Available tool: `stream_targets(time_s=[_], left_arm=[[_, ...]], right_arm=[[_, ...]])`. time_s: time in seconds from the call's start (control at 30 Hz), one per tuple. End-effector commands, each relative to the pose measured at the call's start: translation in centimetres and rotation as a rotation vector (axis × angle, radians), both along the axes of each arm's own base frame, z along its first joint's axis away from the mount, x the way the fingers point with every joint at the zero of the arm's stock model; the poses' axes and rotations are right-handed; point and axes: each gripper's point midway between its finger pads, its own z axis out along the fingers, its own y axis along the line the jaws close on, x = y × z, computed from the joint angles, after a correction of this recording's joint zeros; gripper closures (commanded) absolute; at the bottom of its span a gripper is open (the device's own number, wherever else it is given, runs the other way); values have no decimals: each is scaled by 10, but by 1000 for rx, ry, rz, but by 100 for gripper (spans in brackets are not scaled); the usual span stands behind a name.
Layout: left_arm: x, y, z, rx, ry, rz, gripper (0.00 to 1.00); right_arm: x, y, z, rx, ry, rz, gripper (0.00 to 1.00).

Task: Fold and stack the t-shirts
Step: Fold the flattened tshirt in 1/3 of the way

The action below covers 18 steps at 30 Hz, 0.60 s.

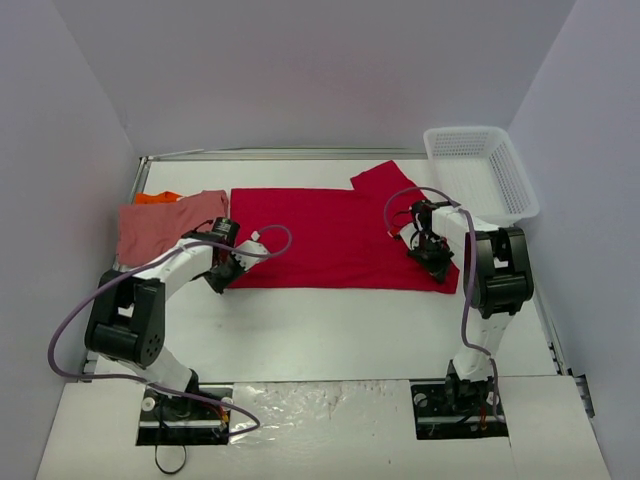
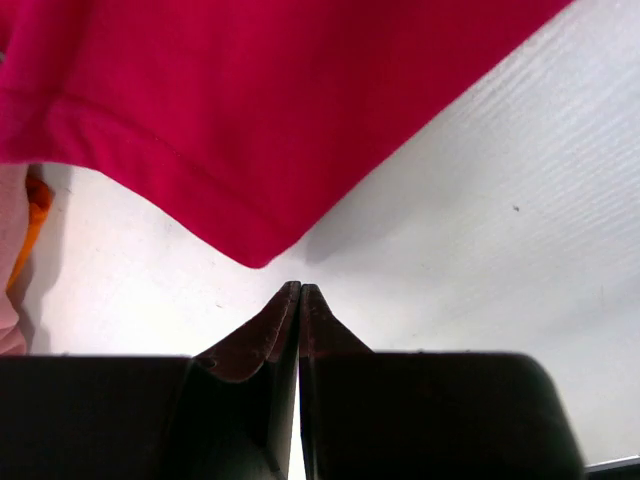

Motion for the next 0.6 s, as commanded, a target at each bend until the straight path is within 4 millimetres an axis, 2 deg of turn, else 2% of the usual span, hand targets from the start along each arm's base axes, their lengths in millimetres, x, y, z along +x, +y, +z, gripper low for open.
stream_targets(time_s=[0.0,0.13,0.23,0.4,0.57], left_arm=[[-11,3,12,7,7,-24,98],[-12,1,19,-8,-11,-24,98],[-6,-2,33,-32,-71,-20,98],[12,-16,54,-112,-191,-20,98],[36,-31,51,-174,-262,-43,98]], right_arm=[[-38,2,-6,30,144,-21,100],[-37,2,-5,26,150,-18,100],[-32,4,-1,36,134,-17,100],[-29,7,1,40,134,-11,100],[-29,7,-3,37,145,-13,100]])
